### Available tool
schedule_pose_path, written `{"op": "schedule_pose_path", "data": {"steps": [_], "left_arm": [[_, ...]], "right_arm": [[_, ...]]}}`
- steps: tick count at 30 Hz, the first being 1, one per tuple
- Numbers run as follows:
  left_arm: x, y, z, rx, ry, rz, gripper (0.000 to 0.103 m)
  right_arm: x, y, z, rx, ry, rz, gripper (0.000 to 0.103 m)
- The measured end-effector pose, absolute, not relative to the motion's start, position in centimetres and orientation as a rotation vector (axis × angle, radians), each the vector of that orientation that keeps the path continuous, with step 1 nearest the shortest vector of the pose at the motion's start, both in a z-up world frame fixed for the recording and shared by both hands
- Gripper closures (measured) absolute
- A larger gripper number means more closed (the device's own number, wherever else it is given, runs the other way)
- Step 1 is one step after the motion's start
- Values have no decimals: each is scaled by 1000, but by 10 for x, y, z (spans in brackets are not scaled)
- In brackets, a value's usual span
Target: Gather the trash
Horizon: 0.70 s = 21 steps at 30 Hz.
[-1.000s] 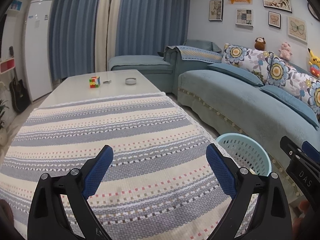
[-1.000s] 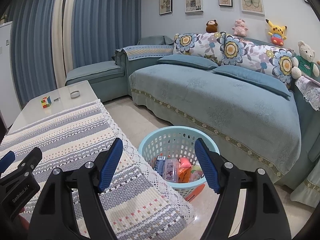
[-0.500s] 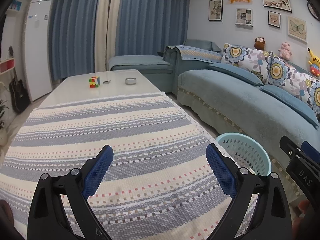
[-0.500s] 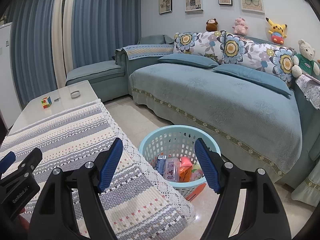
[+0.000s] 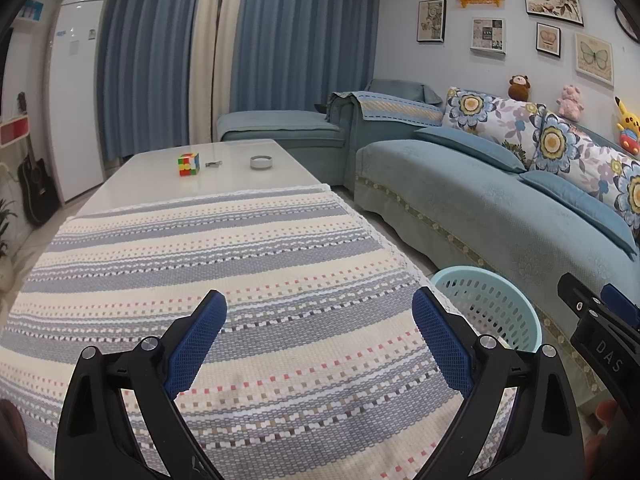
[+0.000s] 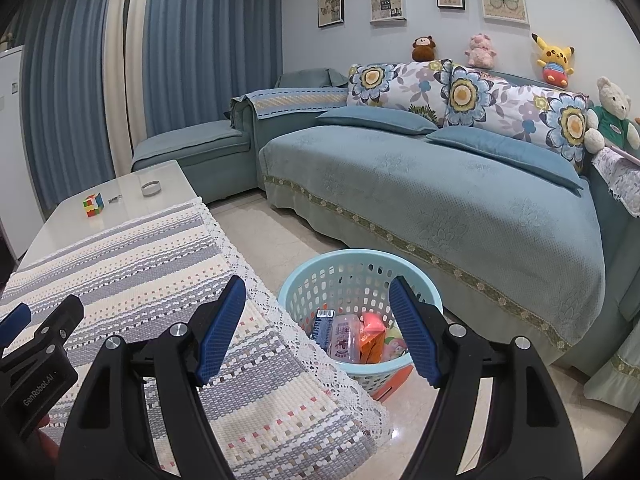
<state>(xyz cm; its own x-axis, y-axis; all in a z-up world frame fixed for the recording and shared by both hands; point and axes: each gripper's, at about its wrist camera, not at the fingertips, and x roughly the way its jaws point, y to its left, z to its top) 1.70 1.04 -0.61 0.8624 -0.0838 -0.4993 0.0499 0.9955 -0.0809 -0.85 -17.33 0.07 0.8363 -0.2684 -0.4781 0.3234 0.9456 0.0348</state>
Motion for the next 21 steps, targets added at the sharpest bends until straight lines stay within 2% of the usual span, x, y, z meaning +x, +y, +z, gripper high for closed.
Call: {"op": "schedule_pose_path", "data": {"steps": [21], "left_arm": [[20,15,-5,-65,523,-74,12]], "right_arm": [[-6,-176,0,121,497,-311,33]]}}
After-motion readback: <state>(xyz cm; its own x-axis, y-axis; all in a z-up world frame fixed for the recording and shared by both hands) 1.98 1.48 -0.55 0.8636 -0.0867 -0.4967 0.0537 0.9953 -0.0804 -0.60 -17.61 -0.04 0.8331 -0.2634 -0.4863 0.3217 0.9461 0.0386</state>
